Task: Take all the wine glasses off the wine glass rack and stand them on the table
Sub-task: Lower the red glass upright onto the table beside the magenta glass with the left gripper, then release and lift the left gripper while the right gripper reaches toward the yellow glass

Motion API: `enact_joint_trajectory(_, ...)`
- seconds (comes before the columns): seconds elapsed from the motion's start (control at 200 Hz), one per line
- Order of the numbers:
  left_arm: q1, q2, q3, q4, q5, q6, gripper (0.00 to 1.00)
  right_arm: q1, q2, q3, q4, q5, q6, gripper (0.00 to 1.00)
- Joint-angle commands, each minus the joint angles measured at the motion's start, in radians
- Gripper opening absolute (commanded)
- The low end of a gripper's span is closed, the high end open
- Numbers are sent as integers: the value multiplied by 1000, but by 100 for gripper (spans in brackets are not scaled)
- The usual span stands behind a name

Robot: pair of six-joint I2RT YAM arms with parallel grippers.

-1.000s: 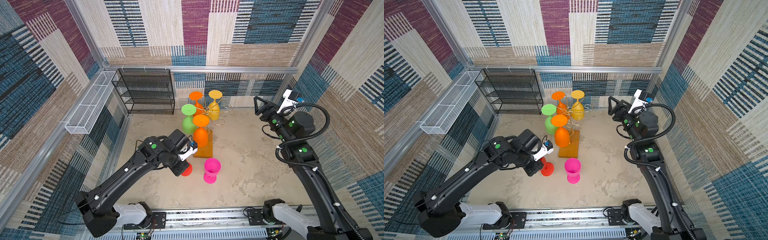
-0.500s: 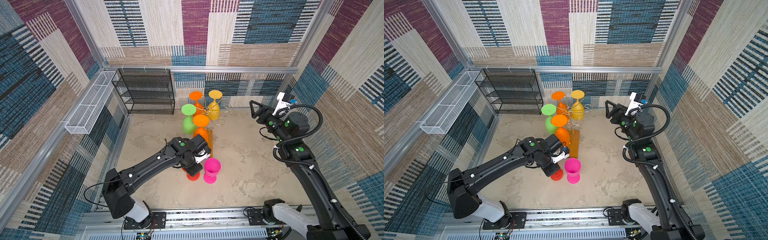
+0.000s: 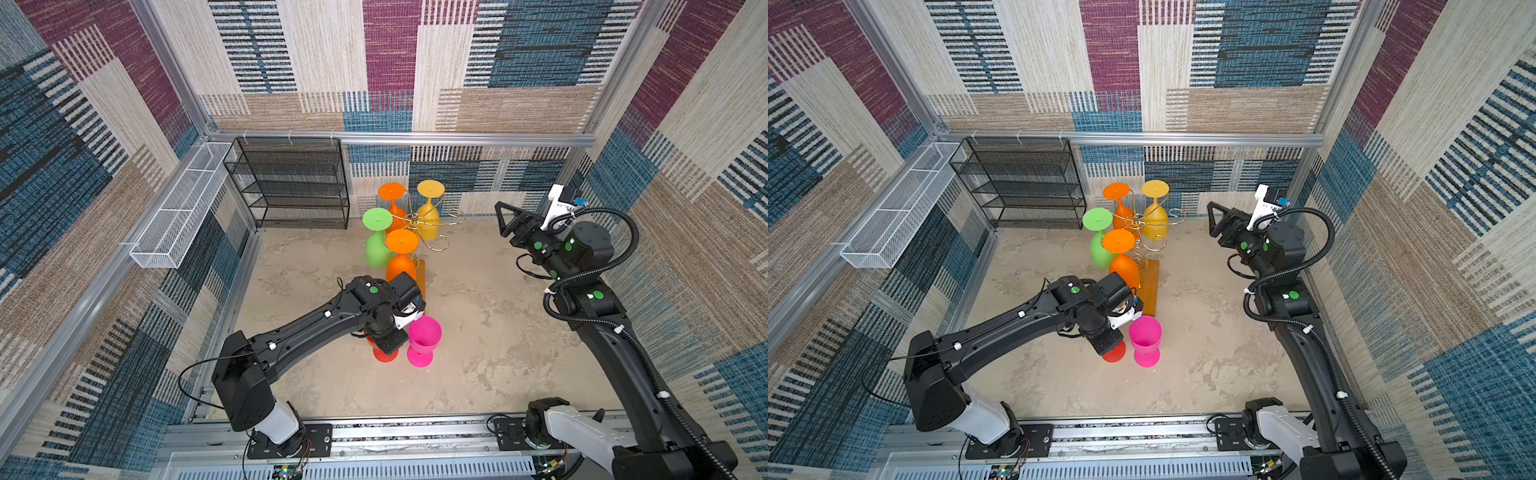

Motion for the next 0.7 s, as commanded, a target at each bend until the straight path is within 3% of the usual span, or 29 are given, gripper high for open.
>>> enact_joint_trajectory(0.0,-2,-20,20,4,64,-38,31,1,6,-2,35,-26,11,77)
enact_joint_trajectory(0.14,-5,-58,61,-18,88,-42,44,1,16,7,42,-74,21,77)
enact_joint_trajectory(0.33,-7,-185,152,-41,122,-45,46,1,-18,35,9,-88,10,76)
enact_joint_trajectory(0.431,-7,-283,216,-38,76,-25,49,1,-39,88,-54,-141,-8,76)
enact_joint_trajectory(0.541,-7,-368,255,15,-164,-14,48,1,-25,163,-110,-287,9,75)
enact_joint_trajectory(0.626,-4,-443,198,170,-403,-12,47,14,6,200,-115,-422,56,75)
enact_joint_trajectory(0.696,0,-507,117,325,-507,-7,49,79,36,225,-124,-460,76,74)
